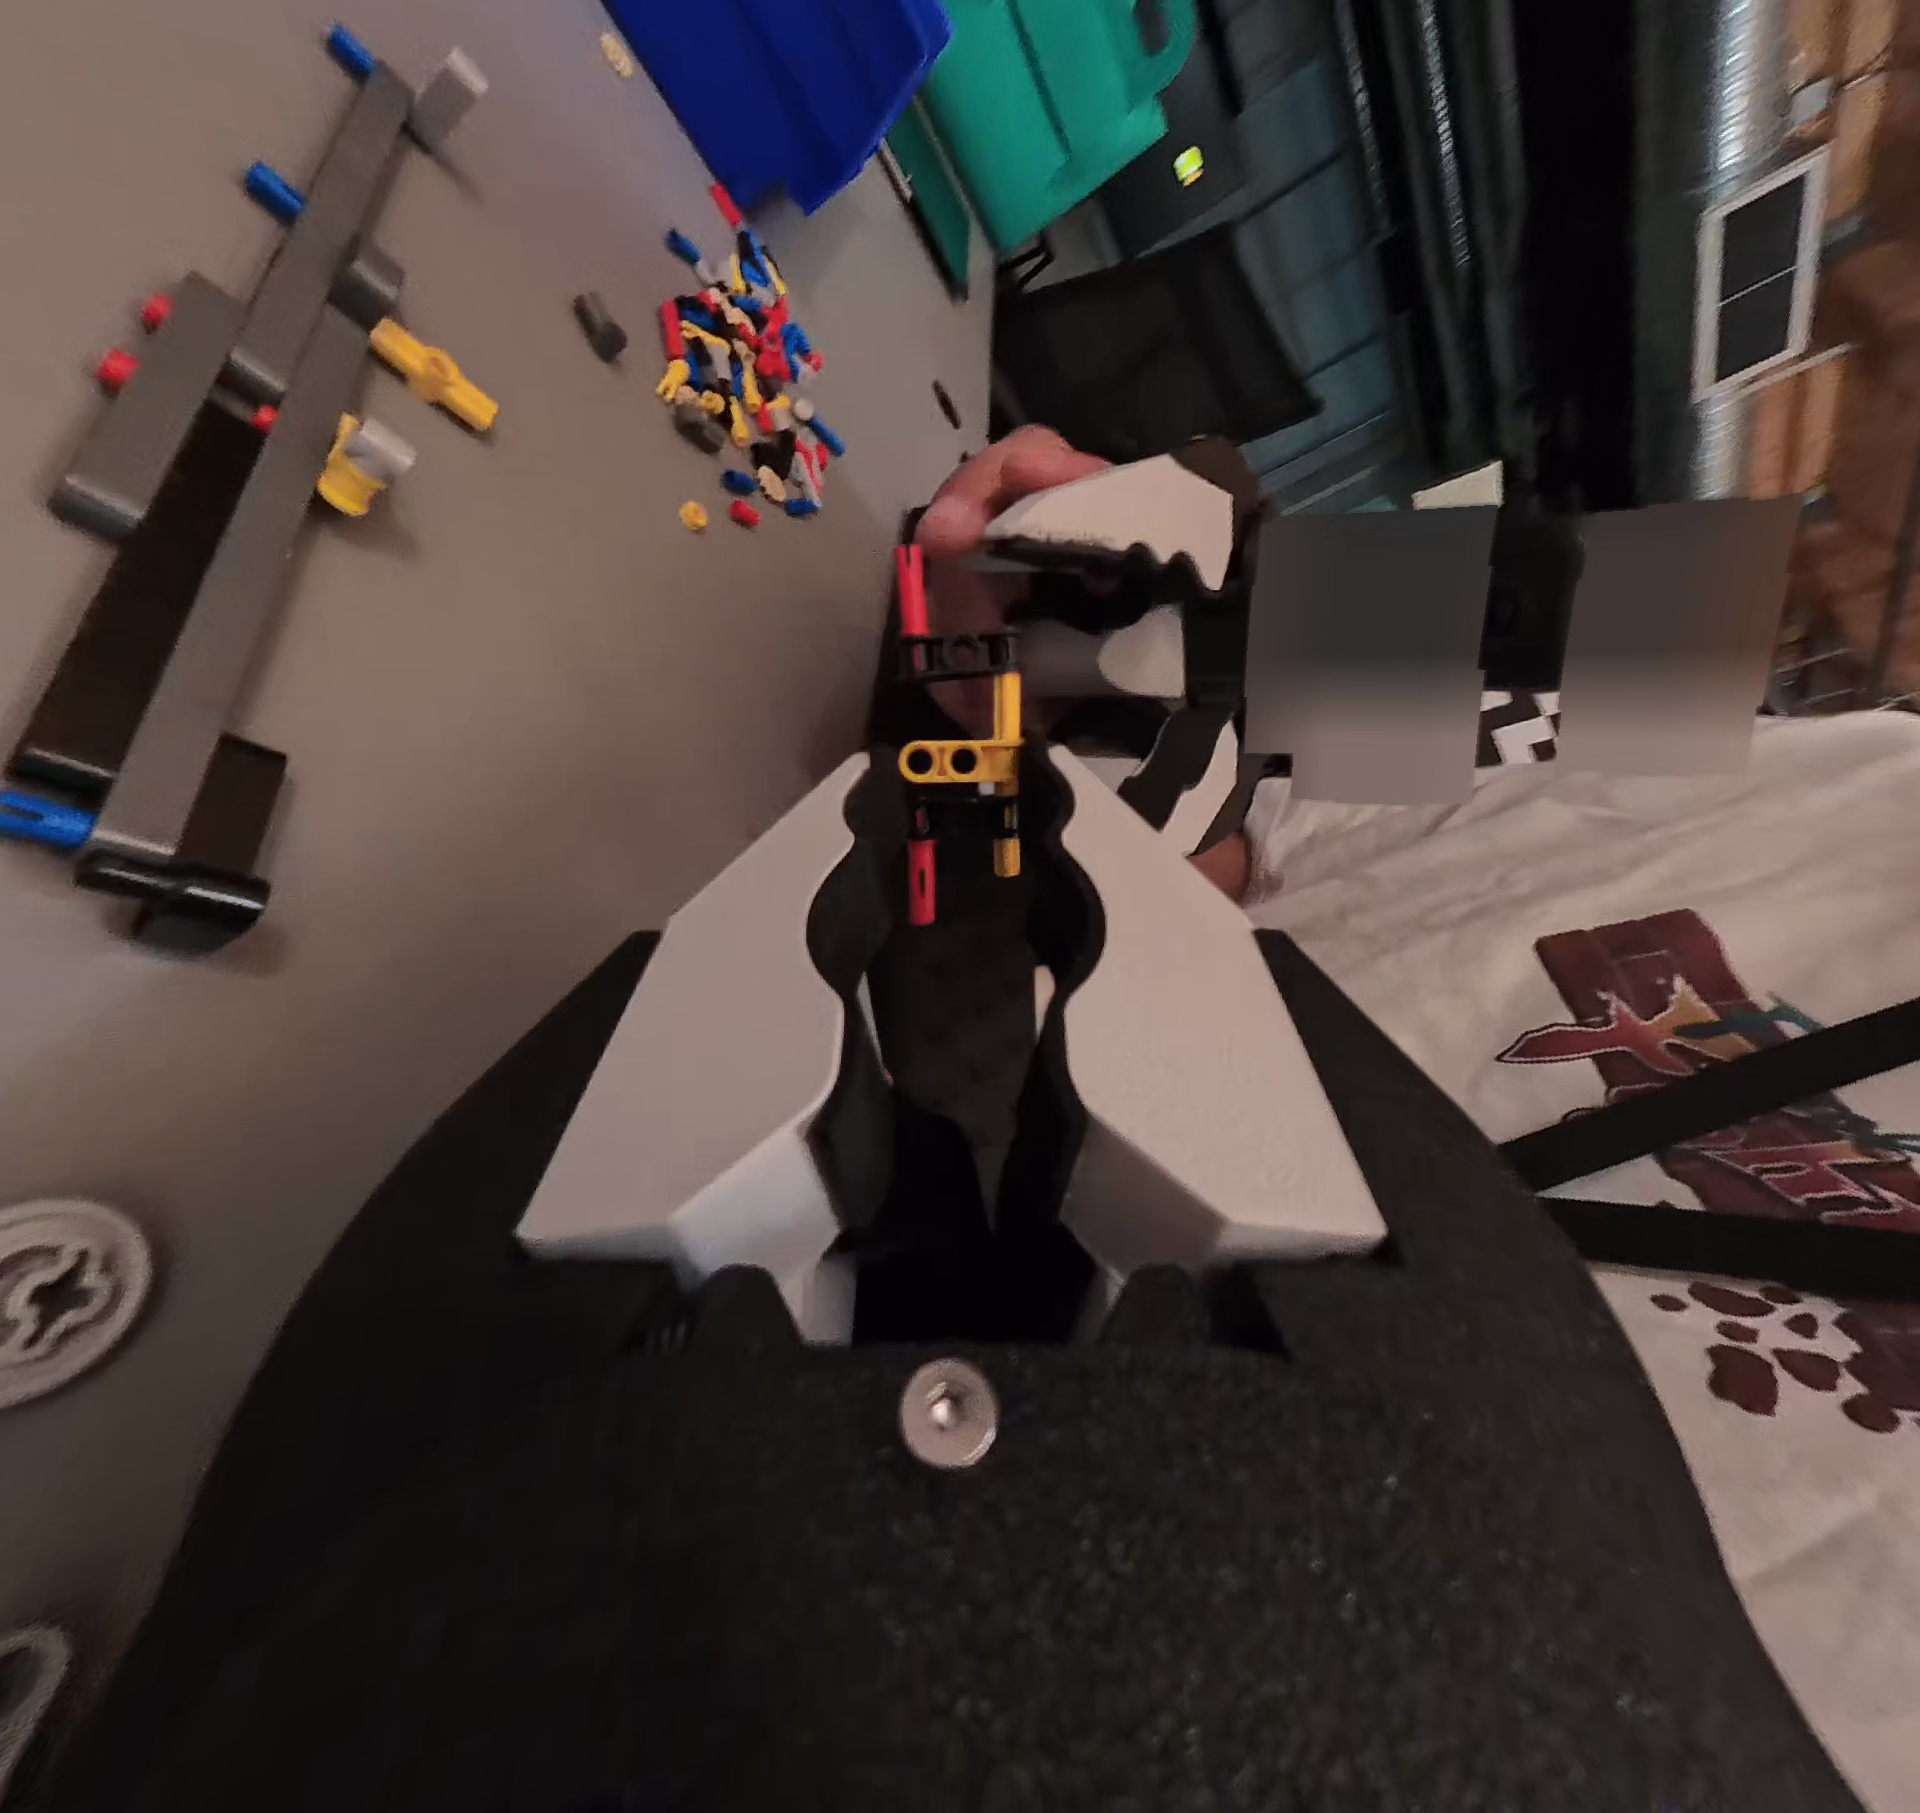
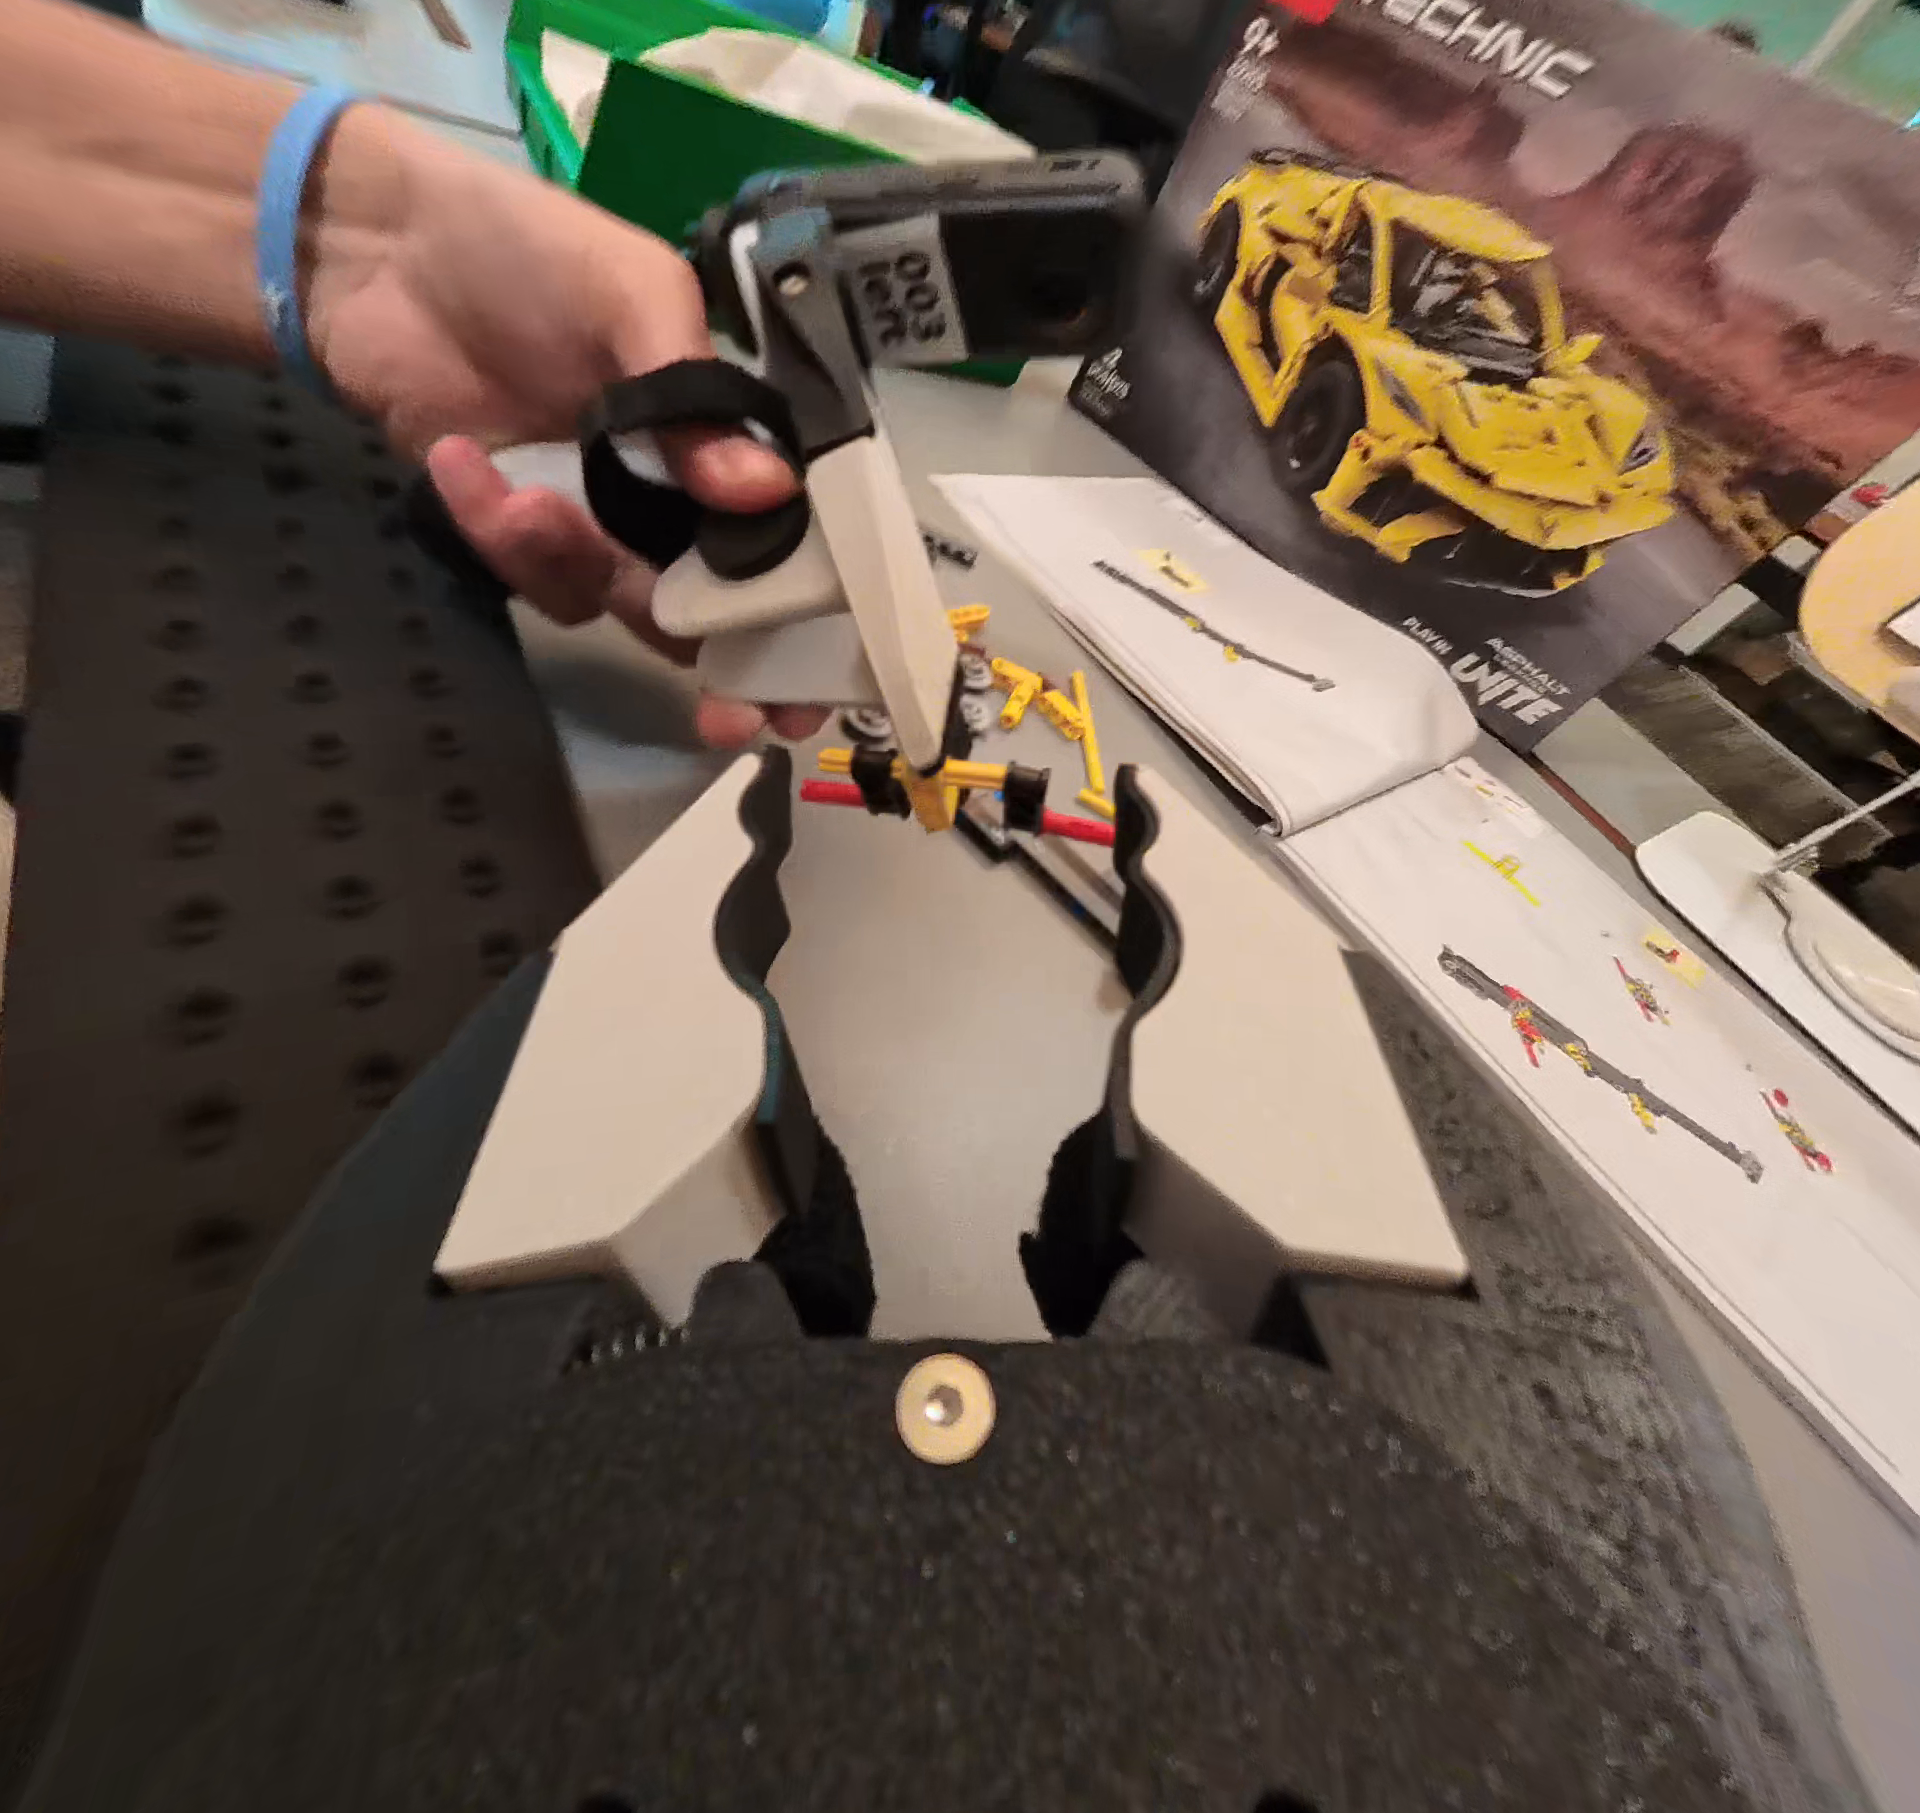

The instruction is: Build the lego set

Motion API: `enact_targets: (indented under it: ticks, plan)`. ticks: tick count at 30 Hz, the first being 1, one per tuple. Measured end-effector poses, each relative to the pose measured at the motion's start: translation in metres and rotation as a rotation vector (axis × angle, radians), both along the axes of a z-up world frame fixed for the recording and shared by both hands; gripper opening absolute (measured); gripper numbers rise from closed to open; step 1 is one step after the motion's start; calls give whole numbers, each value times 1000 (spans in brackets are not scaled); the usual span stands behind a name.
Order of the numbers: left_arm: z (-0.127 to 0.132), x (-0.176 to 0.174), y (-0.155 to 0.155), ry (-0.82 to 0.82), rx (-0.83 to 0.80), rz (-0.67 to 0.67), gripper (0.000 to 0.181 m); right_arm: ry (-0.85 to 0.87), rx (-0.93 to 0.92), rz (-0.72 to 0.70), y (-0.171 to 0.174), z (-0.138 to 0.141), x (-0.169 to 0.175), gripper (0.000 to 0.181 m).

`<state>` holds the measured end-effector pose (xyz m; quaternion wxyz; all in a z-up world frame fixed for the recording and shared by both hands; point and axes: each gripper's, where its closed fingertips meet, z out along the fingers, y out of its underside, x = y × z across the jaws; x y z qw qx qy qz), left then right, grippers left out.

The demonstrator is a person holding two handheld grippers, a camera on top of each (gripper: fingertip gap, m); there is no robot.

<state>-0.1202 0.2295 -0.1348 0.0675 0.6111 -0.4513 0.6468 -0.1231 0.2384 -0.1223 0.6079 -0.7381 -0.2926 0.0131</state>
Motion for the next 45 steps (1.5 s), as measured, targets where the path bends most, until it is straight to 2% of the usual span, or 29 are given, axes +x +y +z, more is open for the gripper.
enact_targets:
  ticks: [2,4,9,14,35,39,42,45]
  plan:
    - [5,1,0,-29,-62,14,19,36,-16,15,2,0,-3,59]
    - [7,2,0,-41,-111,22,19,24,15,12,3,2,-4,49]
    - [7,0,1,-42,-124,27,20,21,29,7,6,1,-5,44]
    - [8,2,0,-35,-159,27,20,-26,36,-5,10,-2,-4,45]
    - [11,5,1,-67,-179,49,20,-15,21,-7,10,-2,-1,40]
    - [30,5,-1,-143,-215,47,20,11,166,17,7,20,-3,40]
    - [36,5,2,-182,-248,35,35,97,259,44,0,42,-3,40]
    - [49,0,-3,-233,-366,-41,35,120,301,52,-3,49,-2,40]
